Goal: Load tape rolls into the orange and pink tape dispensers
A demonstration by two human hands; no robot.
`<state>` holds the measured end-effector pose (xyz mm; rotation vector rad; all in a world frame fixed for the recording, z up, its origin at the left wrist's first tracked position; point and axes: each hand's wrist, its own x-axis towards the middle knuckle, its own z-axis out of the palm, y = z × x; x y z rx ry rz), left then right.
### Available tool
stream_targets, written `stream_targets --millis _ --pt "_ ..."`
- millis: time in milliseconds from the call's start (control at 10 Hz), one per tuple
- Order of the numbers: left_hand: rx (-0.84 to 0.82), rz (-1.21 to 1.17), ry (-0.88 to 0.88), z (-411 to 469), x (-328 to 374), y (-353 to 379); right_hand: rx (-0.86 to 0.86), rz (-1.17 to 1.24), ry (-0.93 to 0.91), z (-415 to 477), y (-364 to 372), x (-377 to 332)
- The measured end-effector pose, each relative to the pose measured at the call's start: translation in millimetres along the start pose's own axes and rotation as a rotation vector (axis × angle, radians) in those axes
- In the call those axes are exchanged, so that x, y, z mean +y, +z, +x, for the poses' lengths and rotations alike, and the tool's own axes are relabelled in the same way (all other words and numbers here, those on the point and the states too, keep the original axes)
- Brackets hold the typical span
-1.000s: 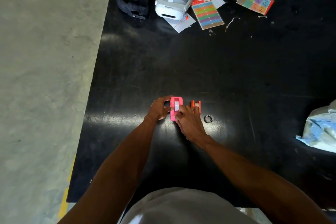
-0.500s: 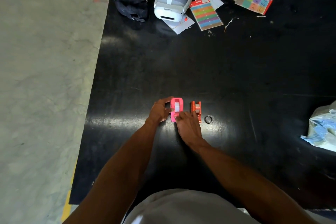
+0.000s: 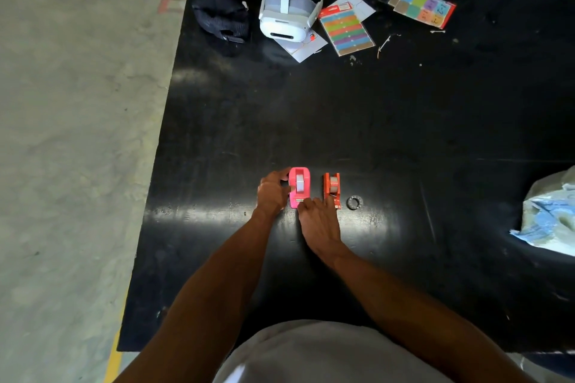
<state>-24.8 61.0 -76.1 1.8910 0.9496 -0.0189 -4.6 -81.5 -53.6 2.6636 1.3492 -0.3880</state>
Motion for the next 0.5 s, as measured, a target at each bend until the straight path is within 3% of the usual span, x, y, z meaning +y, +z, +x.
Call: stream_targets --millis 100,300,400,500 --pt "0.014 0.017 0.015 -9 6 -1 0.043 0.017 -0.068 -12 7 0" --pt "0.025 0.095 0.088 -42 5 -8 -0.098 -0.003 -0.305 -41 -2 -5" --pt "0.03 0.118 0.123 -56 -4 -10 -0.105 0.076 -0.351 -64 10 -4" --pt "0.043 0.112 0.183 -79 -53 -1 -0.272 0.261 -0.267 -108 42 5"
